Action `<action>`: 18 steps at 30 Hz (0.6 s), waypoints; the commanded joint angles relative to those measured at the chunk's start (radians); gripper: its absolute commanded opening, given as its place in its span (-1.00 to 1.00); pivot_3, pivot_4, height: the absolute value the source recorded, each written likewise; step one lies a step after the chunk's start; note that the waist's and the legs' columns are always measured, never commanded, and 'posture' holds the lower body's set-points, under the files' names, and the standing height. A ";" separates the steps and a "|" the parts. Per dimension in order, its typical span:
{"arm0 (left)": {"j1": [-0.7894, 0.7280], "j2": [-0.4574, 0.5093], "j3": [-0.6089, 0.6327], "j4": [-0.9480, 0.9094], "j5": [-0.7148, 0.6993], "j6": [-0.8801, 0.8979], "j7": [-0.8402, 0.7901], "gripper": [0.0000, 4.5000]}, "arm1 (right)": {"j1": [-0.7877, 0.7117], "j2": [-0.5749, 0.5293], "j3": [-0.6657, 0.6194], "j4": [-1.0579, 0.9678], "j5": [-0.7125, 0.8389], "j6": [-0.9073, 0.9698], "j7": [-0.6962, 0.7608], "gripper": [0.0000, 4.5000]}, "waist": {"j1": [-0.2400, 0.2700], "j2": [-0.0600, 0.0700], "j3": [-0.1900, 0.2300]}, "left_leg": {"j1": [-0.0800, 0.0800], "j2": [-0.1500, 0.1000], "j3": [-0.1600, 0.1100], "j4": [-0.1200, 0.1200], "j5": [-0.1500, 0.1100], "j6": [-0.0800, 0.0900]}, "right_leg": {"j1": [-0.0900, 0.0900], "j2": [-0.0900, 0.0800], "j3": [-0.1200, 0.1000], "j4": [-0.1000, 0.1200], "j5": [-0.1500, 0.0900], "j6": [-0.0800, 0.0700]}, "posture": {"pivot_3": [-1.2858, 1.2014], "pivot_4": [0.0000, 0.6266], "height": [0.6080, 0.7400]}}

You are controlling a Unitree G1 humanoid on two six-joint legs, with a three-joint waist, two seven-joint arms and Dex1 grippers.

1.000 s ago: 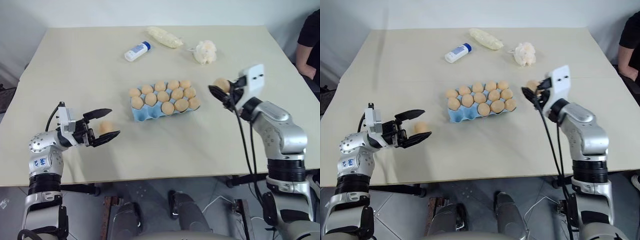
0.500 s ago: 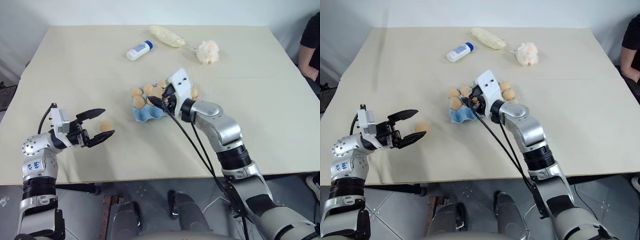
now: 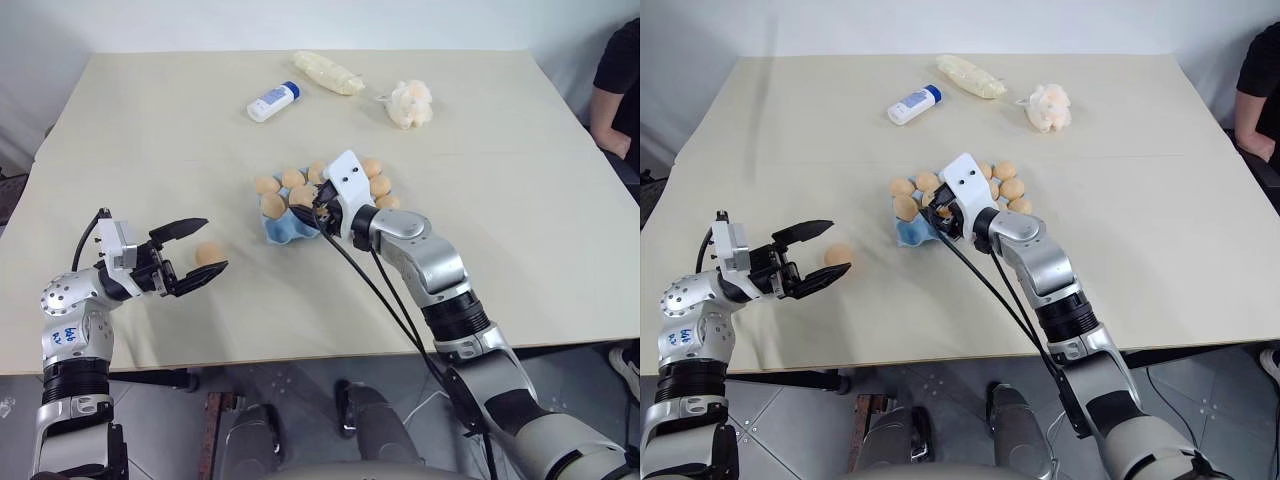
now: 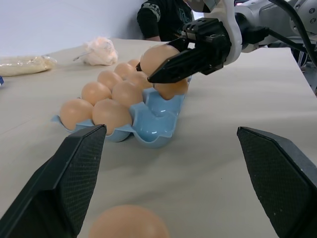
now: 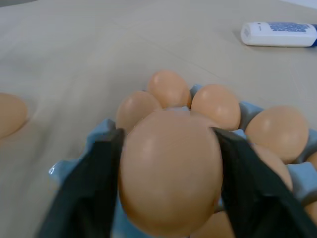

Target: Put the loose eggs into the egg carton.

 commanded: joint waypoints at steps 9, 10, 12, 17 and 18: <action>-0.005 0.004 0.013 -0.039 -0.024 -0.007 0.008 1.00 | 0.011 -0.022 -0.028 -0.076 0.020 0.002 0.045 0.99 | 0.000 0.000 0.000 | 0.000 0.000 0.000 0.000 0.000 0.000 | 0.000 0.000 0.000 0.000 0.000 0.000 | 0.03 -0.52 1.00; -0.004 0.004 0.013 -0.042 -0.024 -0.006 0.010 1.00 | 0.015 -0.032 -0.035 -0.086 0.025 0.003 0.054 0.99 | 0.001 0.000 0.000 | 0.000 0.000 0.000 0.000 0.000 0.000 | 0.000 0.000 0.000 0.000 0.000 0.000 | 0.03 -0.52 1.00; 0.001 0.004 0.017 -0.050 -0.025 -0.006 0.018 1.00 | 0.027 -0.057 -0.049 -0.114 0.041 0.007 0.080 0.99 | 0.002 0.000 0.000 | 0.000 0.000 0.000 0.000 0.000 0.000 | 0.000 0.000 0.000 -0.001 0.000 0.000 | 0.03 -0.52 1.00; 0.029 0.006 0.043 -0.096 -0.030 -0.008 0.067 1.00 | 0.085 -0.146 -0.094 -0.240 0.112 0.002 0.188 0.99 | 0.002 0.000 0.000 | 0.000 0.000 0.000 0.000 -0.001 0.000 | 0.000 0.000 0.000 -0.001 0.000 0.000 | 0.03 -0.52 1.00; 0.041 0.008 0.051 -0.114 -0.032 -0.005 0.081 1.00 | 0.099 -0.168 -0.110 -0.264 0.130 -0.003 0.210 0.99 | 0.002 0.000 0.000 | 0.000 0.000 0.000 -0.001 -0.001 0.000 | 0.000 0.000 0.000 -0.001 0.000 0.000 | 0.03 -0.52 1.00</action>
